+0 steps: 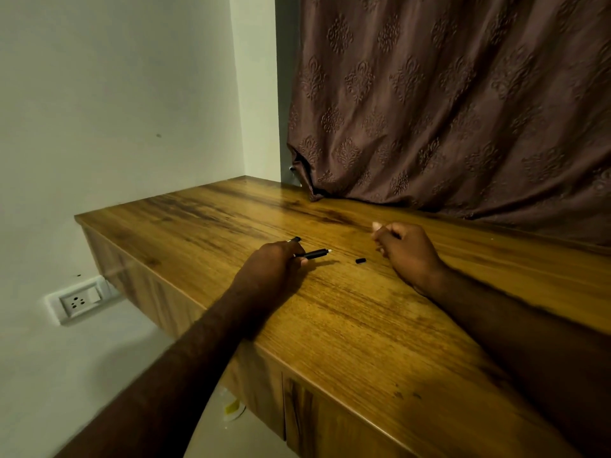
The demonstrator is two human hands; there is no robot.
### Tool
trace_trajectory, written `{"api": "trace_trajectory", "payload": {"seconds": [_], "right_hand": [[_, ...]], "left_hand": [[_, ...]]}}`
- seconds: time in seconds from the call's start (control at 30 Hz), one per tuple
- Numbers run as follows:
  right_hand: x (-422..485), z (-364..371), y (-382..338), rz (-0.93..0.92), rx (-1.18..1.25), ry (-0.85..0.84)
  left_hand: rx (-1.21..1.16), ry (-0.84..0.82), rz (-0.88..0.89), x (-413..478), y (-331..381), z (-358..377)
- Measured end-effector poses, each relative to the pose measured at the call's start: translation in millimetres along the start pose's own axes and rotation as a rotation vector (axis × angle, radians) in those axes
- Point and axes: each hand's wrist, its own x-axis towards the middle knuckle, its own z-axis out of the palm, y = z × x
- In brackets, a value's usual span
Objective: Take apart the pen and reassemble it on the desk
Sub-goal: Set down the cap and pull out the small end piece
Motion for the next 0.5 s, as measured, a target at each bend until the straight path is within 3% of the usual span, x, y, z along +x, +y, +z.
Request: {"api": "trace_trajectory", "payload": {"seconds": [0.1, 0.27, 0.5], "right_hand": [[-4.4, 2.5, -6.3, -0.088, -0.025, 0.092], [-25.9, 19.4, -22.8, -0.353, -0.306, -0.238], [-34.8, 17.4, -35.9, -0.420, -0.407, -0.303]], "left_hand": [[0.004, -0.010, 0.002, 0.1, 1.0, -0.4], [-0.010, -0.029, 0.021, 0.5, 4.1, -2.8], [-0.021, -0.060, 0.057, -1.0, 11.4, -9.7]]}}
